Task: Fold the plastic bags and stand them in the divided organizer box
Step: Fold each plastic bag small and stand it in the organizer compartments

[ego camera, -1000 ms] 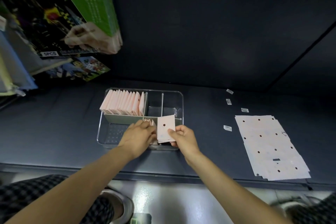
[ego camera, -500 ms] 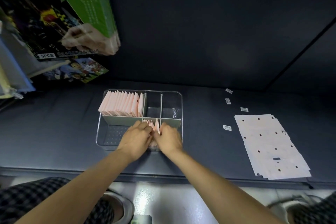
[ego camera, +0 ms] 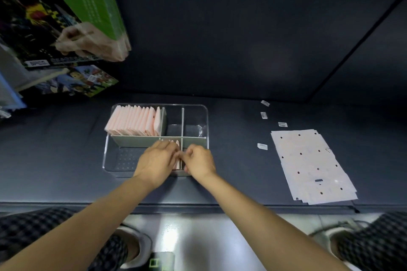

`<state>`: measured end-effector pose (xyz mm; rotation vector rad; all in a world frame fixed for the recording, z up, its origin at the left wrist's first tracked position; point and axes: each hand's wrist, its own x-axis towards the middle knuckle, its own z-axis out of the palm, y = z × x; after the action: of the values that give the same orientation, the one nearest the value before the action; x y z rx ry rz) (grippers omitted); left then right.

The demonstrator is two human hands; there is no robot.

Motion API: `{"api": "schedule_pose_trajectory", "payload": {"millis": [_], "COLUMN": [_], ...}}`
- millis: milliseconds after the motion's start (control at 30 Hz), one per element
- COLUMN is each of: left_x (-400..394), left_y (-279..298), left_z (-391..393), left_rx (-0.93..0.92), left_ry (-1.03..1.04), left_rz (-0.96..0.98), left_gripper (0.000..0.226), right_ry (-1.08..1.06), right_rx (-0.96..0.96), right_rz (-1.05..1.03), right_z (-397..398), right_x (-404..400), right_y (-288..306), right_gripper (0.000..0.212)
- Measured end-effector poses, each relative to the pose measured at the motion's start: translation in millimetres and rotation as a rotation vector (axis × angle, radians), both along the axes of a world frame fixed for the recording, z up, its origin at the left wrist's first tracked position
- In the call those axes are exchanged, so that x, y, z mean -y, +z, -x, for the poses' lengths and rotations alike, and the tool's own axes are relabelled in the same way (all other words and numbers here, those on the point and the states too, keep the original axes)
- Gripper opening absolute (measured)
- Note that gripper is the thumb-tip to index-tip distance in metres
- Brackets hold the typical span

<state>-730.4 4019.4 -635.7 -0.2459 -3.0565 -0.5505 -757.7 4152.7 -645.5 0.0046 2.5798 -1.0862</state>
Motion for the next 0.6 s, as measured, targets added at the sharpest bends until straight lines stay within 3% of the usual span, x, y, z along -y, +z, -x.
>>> {"api": "schedule_pose_trajectory", "payload": {"millis": [133,267,467,600], "left_x": [-36,-82,-137,-143], "left_y": [11,9,-22,-48], "left_z": [-2,-8,-21,-31], "left_rx": [-0.125,0.06,0.246,0.36], "left_ry": [-0.097,-0.284,-0.314,-0.339], "left_rz": [-0.083,-0.038,-0.009,0.119], "left_gripper": [0.013,0.02,0.028,0.047], "right_ry": [-0.154,-0.288,-0.436,-0.501], "right_rx": [-0.214,-0.278,-0.116,-0.098], "right_rz": [0.041,-0.129,-0.391,-0.39], "right_z": [-10,-24,-51,-54], "right_x": [-74,-189,-299,-311], "right_y": [0,-16,-41,-52], "right_gripper": [0.02,0.011,0.049,0.039]}}
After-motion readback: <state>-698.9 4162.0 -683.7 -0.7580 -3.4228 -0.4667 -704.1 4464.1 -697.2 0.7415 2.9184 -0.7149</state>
